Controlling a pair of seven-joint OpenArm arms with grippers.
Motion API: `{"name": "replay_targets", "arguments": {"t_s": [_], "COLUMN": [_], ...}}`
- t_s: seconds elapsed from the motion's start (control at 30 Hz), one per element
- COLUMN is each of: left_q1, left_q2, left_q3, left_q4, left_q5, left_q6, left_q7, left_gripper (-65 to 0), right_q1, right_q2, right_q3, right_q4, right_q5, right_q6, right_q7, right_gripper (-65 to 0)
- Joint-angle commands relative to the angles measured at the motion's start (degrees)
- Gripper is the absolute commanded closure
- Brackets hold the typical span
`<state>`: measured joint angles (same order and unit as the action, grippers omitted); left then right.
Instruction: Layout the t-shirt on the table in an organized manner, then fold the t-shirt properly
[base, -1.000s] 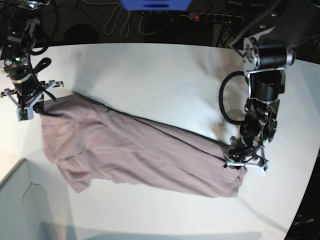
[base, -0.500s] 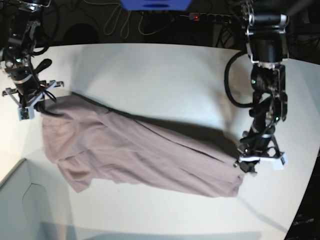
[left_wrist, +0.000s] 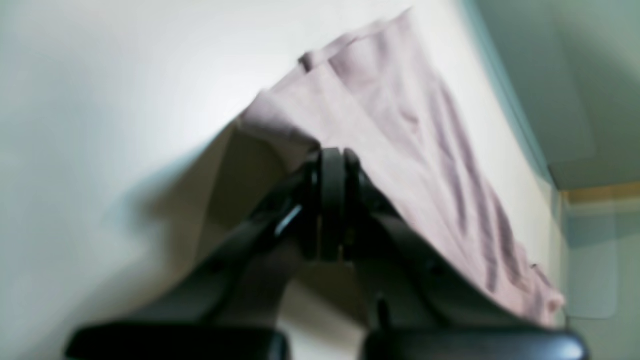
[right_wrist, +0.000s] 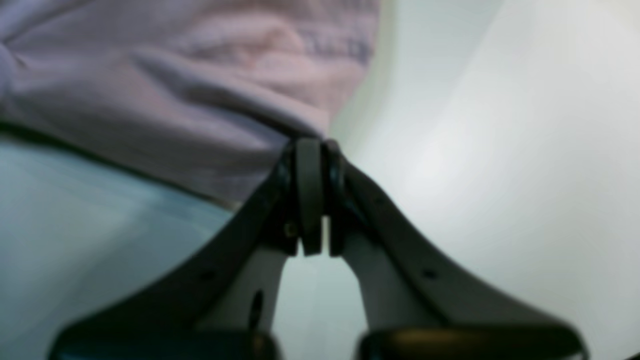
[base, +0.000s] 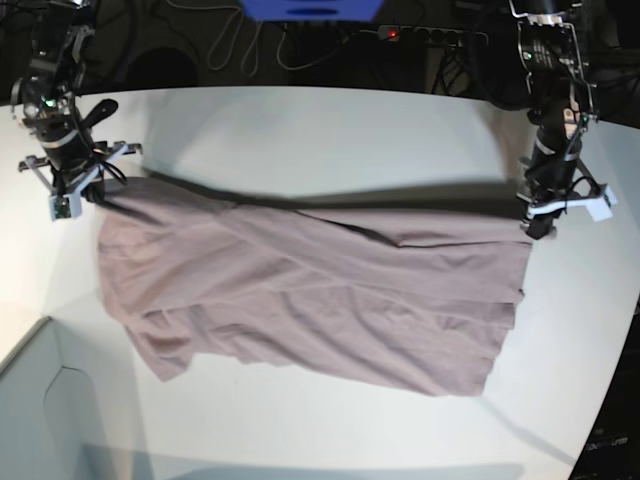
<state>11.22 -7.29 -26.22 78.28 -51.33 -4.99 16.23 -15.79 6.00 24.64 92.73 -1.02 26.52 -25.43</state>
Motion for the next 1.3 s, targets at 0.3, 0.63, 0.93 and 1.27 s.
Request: {"name": "replay_targets", "arguments": {"t_s": [0.3,0.63,0.93,1.27], "left_q1": [4.21,-3.62,-13.64,-19.36], "left_q2": [-0.49,-0.93,-1.11,-1.02], "left_q3": [-0.55,-3.28,-2.22,-2.05], "left_q4": [2.99,0.71,-13.8,-22.85], "left_q5": [-0.41,0.12,15.07,22.28], "left_q6": [-0.5,-0.15,-0.06,-0.06], "left_q7": [-0.98,-0.98,-0.98,-0.98], "left_gripper": [-31.1,-31.6,-31.5,-31.5], "right_q1": [-1.48,-1.48,-1.4,-1.13], "right_q2": [-1.21,-1.3,-1.12,-1.12], "right_q3": [0.28,0.19,0.19,0.19], "right_q4": [0.94,0.94,0.85,0.85], "right_q5": [0.71,0.71,0.71,0.71], "right_q6": [-0.19,-0.19,-0.19,-0.19], "right_q7": [1.3,1.3,1.3,1.3], "right_gripper": [0.0,0.0,0.0,0.0]}}
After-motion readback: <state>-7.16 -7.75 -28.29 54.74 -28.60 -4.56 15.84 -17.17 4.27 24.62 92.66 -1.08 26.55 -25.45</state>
